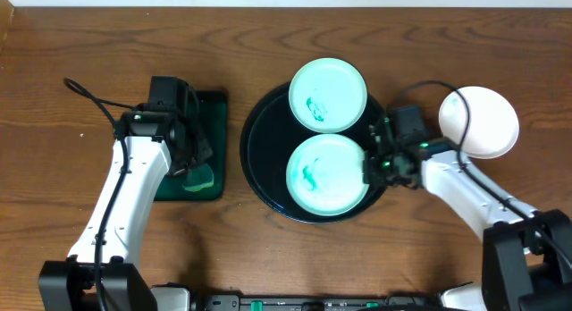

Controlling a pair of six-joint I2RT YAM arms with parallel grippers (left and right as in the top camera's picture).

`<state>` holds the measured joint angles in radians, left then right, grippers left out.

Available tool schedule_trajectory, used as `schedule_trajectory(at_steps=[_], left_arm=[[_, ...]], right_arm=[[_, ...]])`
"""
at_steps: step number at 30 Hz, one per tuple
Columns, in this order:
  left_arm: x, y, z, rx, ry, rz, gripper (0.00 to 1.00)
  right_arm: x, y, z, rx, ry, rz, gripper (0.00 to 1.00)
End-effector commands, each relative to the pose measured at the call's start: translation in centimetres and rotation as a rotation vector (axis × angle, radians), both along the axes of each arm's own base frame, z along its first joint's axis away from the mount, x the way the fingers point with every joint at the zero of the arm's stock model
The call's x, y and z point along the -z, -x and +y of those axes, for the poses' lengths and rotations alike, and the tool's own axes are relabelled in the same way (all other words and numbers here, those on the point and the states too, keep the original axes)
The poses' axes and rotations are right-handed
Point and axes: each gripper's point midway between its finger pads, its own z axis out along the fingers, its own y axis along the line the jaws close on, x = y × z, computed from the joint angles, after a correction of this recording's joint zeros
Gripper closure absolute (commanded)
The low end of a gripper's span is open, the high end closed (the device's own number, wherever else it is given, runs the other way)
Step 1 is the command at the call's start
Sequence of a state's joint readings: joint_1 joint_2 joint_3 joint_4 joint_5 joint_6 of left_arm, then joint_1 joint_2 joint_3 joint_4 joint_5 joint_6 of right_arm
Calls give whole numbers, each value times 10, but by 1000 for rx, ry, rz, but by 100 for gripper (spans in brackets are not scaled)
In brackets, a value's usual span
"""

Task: Clean dirty plates on tray and stack at the side
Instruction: 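Move the right gripper to the lower pale green plate and grip its rim, then bring the green sponge in the left gripper onto the pale green plate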

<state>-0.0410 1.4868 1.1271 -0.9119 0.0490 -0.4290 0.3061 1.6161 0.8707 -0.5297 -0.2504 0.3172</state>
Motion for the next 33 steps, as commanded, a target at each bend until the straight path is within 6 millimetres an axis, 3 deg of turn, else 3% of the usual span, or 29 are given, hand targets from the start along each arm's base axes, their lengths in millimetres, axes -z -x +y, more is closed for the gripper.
schedule_trajectory(at_steps=[1,10,16,19,25,33], left_arm=[[6,2,3,4,-15,16,93],[2,-24,3,44,-26,-83,93],[24,-35,0,54,-14,-54,93],[30,-39,-23,124,106,-53,93],[12,-45,-67,236,274,-126,93],[7,-19,-152,454,342,-106,93]], right_arm=[[-2,-1,1,49,34,-21,99],[-4,-4,2,59,29,-34,99],[-3,-3,2,56,28,-27,99],[-3,-2,2,56,28,-26,99],[-3,-3,2,56,28,-27,99],[-3,-3,2,56,28,-28,99]])
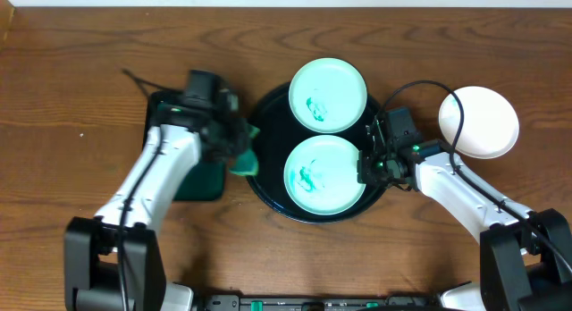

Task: Clean dirty plates on tray and stack at the side
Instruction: 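Bring the green sponge in the left gripper onto the pale green plate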

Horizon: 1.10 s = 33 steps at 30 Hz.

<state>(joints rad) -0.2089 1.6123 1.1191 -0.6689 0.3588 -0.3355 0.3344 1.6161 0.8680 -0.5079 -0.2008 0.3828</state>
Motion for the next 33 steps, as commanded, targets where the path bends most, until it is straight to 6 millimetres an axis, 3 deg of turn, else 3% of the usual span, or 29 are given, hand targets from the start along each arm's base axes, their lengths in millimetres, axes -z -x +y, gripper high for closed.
schedule_trajectory(at_steps=[1,7,17,23,33], left_arm=[[-11,14,-48,129,53,-33,93],[3,10,-76,121,-26,-76,92],[76,18,-95,117,-5,110,93],[85,30,-115,151,32,151,93],[81,67,-179,276,76,129,93]], right_arm=[[-4,0,0,8,3,-15,99],[-4,1,1,7,0,-12,99],[-4,2,1,7,2,-8,99],[-4,2,1,7,2,-8,99],[-4,2,0,7,2,-6,99]])
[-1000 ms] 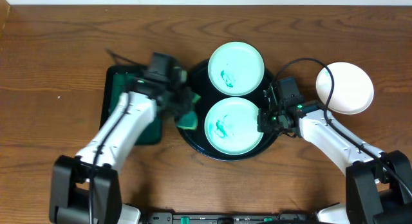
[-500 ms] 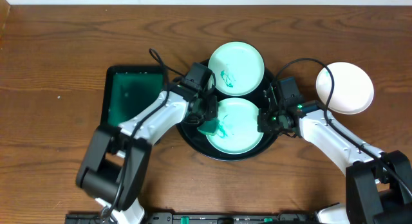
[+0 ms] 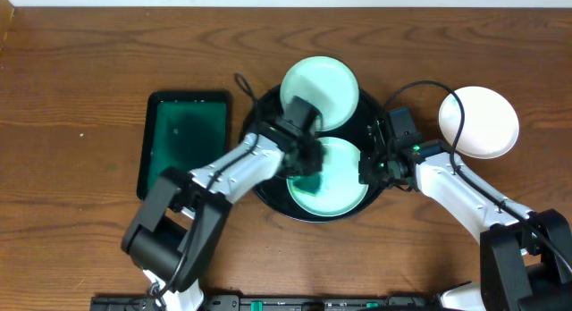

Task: Clean dirty plates on tray and stack at the side
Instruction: 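Bring the green sponge in the left gripper onto the pale green plate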

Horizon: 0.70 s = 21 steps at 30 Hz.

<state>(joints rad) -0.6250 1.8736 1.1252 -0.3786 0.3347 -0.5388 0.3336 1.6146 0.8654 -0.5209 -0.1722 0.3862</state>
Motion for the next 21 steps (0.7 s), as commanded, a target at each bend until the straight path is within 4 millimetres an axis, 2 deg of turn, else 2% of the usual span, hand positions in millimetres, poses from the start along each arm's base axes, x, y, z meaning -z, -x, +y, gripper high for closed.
schedule_trajectory(at_steps=[1,7,10,14,17,21], left_arm=[[11,36,-32,52,42,94,93],[-2,50,-62,102,159,122,93],[-6,50,-68,115,197,123,93],[-5,50,-65,131,183,114,93],[12,43,-36,70,32,92,93],[31,33,32,-30,-265,68,93]], right_arm=[[-6,1,6,-6,-27,-10,99],[-4,5,5,-6,-21,8,99],[-4,5,5,-5,-21,7,99],[-4,5,5,-5,-21,7,99],[-4,5,5,-5,-21,8,99],[-4,7,4,-5,-18,14,99]])
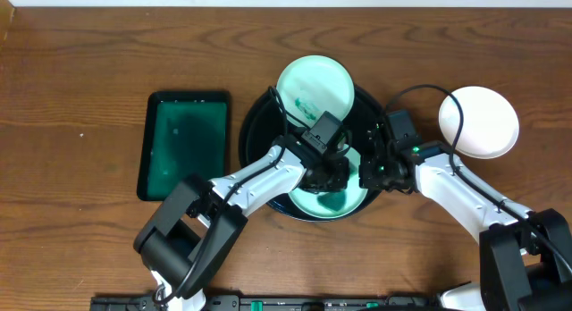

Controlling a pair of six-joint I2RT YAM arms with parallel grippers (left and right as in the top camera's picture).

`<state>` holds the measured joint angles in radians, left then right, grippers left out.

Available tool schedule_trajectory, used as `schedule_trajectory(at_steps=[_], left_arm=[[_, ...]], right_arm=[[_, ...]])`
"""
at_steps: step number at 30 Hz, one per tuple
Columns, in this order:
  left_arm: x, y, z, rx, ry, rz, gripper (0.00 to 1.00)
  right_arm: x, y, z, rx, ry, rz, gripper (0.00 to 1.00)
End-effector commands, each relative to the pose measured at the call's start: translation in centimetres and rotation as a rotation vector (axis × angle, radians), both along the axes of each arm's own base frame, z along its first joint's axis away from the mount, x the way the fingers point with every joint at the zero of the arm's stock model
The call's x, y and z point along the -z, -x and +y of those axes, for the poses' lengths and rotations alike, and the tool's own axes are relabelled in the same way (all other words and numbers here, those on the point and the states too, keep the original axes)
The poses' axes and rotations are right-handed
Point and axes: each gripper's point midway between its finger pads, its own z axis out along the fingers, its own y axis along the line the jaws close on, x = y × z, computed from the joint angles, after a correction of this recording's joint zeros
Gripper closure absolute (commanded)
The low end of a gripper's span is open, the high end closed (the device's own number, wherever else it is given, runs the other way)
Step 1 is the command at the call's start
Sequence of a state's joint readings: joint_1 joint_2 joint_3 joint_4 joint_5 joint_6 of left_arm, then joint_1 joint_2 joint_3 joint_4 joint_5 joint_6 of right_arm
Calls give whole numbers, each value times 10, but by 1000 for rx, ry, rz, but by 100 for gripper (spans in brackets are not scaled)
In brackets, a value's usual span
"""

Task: Clean dirty plates on tray and stack at the side
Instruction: 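Bring the green sponge in the left gripper onto the pale green plate, then scrub the pale green plate with the sponge while the right gripper holds it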

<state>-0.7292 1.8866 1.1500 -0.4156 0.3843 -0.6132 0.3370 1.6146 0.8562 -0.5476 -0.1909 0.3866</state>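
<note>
A black round tray (254, 155) holds two mint-green plates. The upper plate (315, 86) carries a dark green smear at its lower left. The lower plate (355, 197) is mostly covered by my left arm. My left gripper (332, 180) is pressed down on that plate, shut on a green sponge (337, 203) that shows just below the fingers. My right gripper (366, 170) sits at the lower plate's right rim and appears shut on it. A clean white plate (479, 122) lies on the table at the right.
A dark green rectangular tray (185, 156) lies left of the black tray, with nothing in it. The right arm's cable loops between the black tray and the white plate. The table's back edge runs along the top.
My left gripper with the sponge has moved from the lower plate's left half to its right half. The upper plate has shifted slightly left. The right gripper has stayed put.
At first my left gripper was down at the sponge in the green tray, the right at the lower plate's rim. Then the left held the sponge at the black tray's left edge. Later it was on the lower plate, and now sits further right on it.
</note>
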Motion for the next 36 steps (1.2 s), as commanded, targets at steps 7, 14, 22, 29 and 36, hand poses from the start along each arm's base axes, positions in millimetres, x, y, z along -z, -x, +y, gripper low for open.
schedule_trajectory(at_steps=[7,14,22,29,36], left_arm=[[34,-26,151,-191,-578,-64,93],[33,-50,165,-280,-533,-78,93],[34,-38,142,-230,-467,-45,93],[35,-19,112,-152,-426,-31,93],[34,-2,80,-93,-352,-8,93]], right_arm=[[-8,-5,3,3,-14,-29,99],[-8,-5,4,3,-14,-29,98],[-10,-9,8,0,-34,-49,71],[-14,-12,15,-13,-78,-58,65],[-14,-14,16,-12,-80,-66,56]])
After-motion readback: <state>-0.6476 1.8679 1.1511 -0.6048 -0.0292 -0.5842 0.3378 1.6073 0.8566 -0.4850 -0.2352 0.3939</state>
